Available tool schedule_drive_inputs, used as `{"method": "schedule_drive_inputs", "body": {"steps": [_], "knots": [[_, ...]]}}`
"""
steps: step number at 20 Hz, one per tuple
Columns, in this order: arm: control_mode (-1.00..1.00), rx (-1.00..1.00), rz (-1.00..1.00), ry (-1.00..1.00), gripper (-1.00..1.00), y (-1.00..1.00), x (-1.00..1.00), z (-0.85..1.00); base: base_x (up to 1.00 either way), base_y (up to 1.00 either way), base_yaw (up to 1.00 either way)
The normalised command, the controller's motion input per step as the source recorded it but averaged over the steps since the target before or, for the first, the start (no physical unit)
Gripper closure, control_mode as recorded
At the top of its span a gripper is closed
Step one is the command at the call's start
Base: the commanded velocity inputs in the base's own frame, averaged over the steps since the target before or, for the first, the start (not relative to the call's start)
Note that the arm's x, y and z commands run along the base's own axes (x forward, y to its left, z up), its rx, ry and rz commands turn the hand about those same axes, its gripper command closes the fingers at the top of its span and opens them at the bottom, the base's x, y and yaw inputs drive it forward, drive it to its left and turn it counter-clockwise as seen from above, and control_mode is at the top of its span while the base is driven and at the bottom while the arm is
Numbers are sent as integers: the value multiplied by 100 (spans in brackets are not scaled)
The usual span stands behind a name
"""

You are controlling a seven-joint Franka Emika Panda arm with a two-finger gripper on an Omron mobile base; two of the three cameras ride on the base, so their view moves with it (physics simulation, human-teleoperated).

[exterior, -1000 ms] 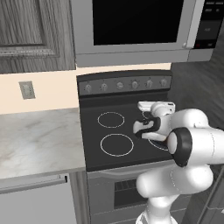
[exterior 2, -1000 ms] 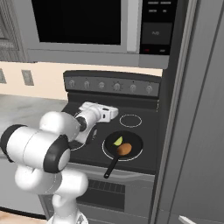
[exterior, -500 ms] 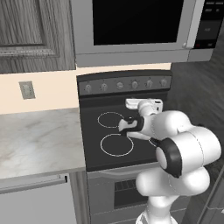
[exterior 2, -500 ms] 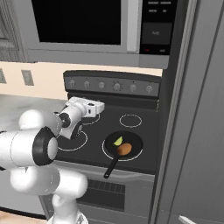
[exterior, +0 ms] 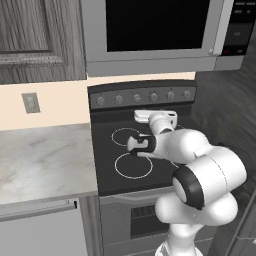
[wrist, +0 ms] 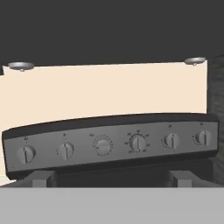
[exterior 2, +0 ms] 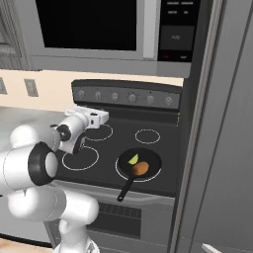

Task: Put the lemon wedge and potato in the pan. Then turn on the front right burner and set the heat to medium.

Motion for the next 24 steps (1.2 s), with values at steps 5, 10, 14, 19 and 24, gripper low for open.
{"method": "schedule_drive_inputs", "body": {"steps": [5, 10, 14, 19, 24], "knots": [[-100, -1, 11, -9, -100, 27, 8, -10, 0, 0, 0], [-100, -2, 0, 0, -100, 0, 1, -4, 0, 0, 0], [-100, -2, 0, 0, -100, 0, 0, -4, 0, 0, 0], [-100, -1, 0, 0, -100, 0, 0, 0, 0, 0, 0], [-100, 0, 0, 0, -100, 0, 6, 0, 0, 0, 0]]}}
